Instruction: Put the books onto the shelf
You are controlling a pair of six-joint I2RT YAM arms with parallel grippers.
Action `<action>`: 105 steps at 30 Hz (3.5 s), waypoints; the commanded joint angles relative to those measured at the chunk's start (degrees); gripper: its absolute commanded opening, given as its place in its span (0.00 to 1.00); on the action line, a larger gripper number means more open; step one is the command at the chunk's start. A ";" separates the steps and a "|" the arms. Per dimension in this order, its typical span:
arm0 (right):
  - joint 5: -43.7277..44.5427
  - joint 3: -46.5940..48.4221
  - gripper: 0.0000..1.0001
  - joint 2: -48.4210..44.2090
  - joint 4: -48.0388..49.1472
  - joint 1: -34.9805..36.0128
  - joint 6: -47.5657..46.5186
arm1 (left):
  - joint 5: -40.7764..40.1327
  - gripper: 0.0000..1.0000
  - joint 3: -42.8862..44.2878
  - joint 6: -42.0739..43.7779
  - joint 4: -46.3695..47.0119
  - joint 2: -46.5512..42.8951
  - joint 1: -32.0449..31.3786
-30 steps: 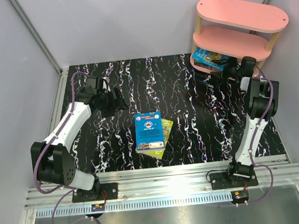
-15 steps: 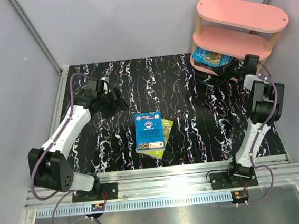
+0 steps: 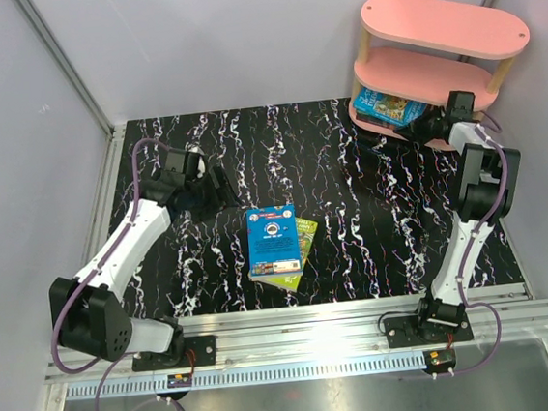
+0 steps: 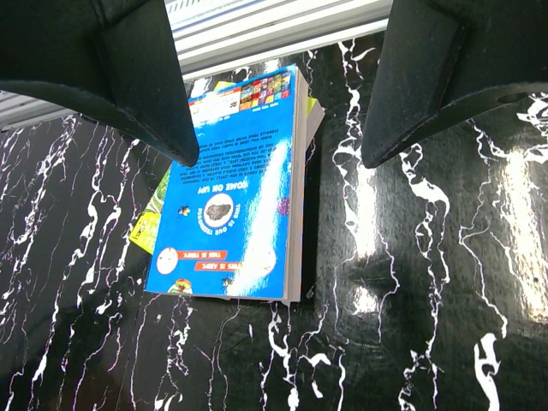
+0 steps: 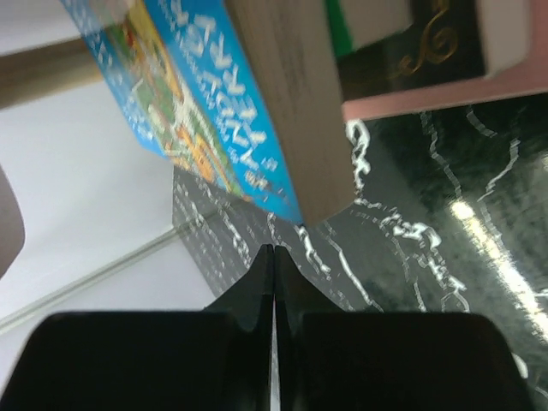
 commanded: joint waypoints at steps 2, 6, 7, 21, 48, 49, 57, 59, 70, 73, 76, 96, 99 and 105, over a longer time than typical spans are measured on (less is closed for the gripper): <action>6.94 3.10 0.00 -1.13 3.54 -0.65 -0.43 | -2.36 0.79 -0.19 -1.54 0.68 -2.82 -0.66; 11.70 -3.82 0.00 -3.93 10.46 -0.56 5.71 | -2.63 0.79 -0.37 -1.80 0.59 -2.65 -1.19; 12.13 -5.41 0.00 -4.38 15.27 -0.56 8.94 | -2.54 0.79 -0.28 -1.89 0.59 -2.48 -1.54; 13.11 -11.32 0.00 -0.61 31.84 -1.18 23.83 | -2.71 0.79 1.21 -1.10 -0.73 -1.42 -2.60; -6.49 -28.81 0.70 -13.70 29.92 10.51 14.96 | 21.80 0.86 -5.64 1.80 20.09 20.64 -2.68; -6.84 -29.42 0.70 -13.96 29.74 10.51 14.95 | 23.29 0.86 -5.99 1.71 22.10 21.51 -2.60; -7.11 -31.35 0.70 -17.04 22.89 10.51 10.13 | 26.55 0.61 -8.19 2.06 28.18 25.30 -2.60; -7.37 -32.14 0.70 -18.09 22.44 10.42 10.03 | 26.90 0.45 -7.84 1.80 29.06 25.83 -2.69; -17.02 -29.70 0.83 -21.61 17.17 19.01 4.68 | 27.61 0.00 0.24 5.76 24.50 24.77 -2.60; -17.57 -26.36 0.86 -21.87 9.63 23.86 -1.46 | 30.33 0.00 3.49 4.44 25.54 25.03 -2.69; -17.74 -26.25 0.86 -21.70 7.41 26.07 -3.68 | 33.76 0.00 6.56 1.89 27.56 25.47 -2.69; -18.44 -27.39 0.84 -25.65 5.29 29.23 -8.17 | 38.95 0.00 16.94 -5.66 31.52 28.46 -2.60; -21.51 -28.89 0.74 -26.00 9.25 29.76 -5.62 | 39.56 0.00 17.47 -8.65 34.59 29.60 -2.60; -22.84 -29.16 0.32 -27.84 11.19 29.94 -4.21 | 39.47 0.00 20.98 -12.44 37.33 31.36 -2.68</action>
